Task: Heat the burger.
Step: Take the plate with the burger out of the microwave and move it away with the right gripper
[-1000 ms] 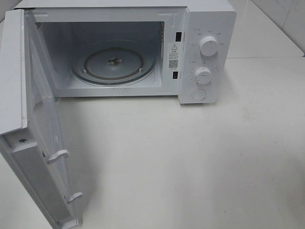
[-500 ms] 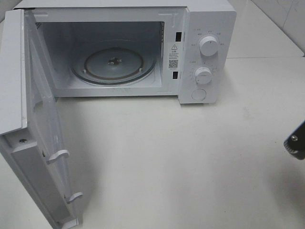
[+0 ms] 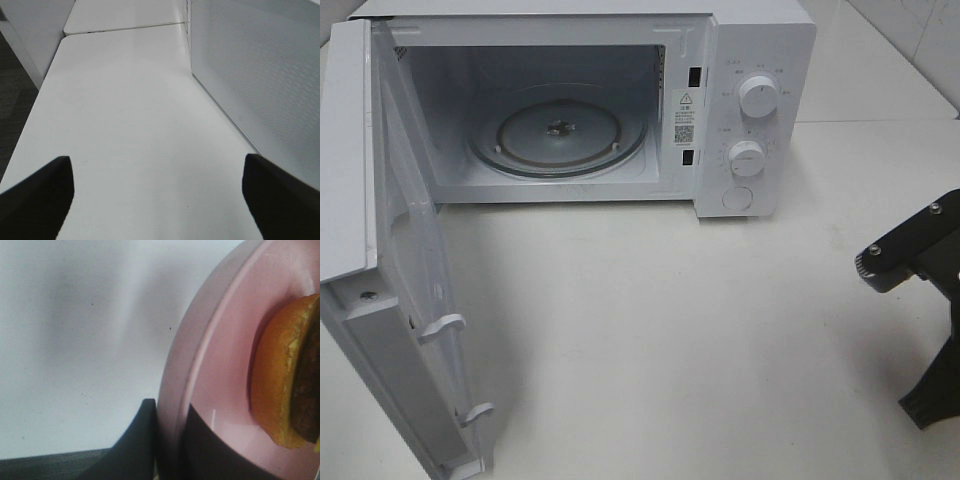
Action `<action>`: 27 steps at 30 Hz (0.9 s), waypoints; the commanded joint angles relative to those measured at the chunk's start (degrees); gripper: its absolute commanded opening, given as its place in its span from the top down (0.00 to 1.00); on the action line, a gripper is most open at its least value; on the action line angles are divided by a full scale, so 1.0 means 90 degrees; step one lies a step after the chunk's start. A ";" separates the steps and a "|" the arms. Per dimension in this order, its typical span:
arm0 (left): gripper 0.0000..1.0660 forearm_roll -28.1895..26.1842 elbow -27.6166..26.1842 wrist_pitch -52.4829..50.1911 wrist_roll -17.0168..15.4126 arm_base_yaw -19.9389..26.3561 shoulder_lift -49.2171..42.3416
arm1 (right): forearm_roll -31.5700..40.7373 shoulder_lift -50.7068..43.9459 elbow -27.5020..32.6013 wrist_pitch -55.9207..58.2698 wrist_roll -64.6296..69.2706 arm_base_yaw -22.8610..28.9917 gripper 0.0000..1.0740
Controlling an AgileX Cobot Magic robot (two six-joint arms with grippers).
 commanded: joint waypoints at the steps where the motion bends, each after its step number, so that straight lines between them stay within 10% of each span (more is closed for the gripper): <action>1: 0.21 0.0006 0.0025 -0.0051 -0.0045 0.0019 -0.0134 | -0.0535 0.0433 -0.0032 0.0032 0.0637 -0.0025 1.00; 27: 0.21 0.0006 0.0025 -0.0051 -0.0045 0.0019 -0.0134 | -0.1668 0.1999 -0.0032 -0.1388 0.2012 -0.0579 0.97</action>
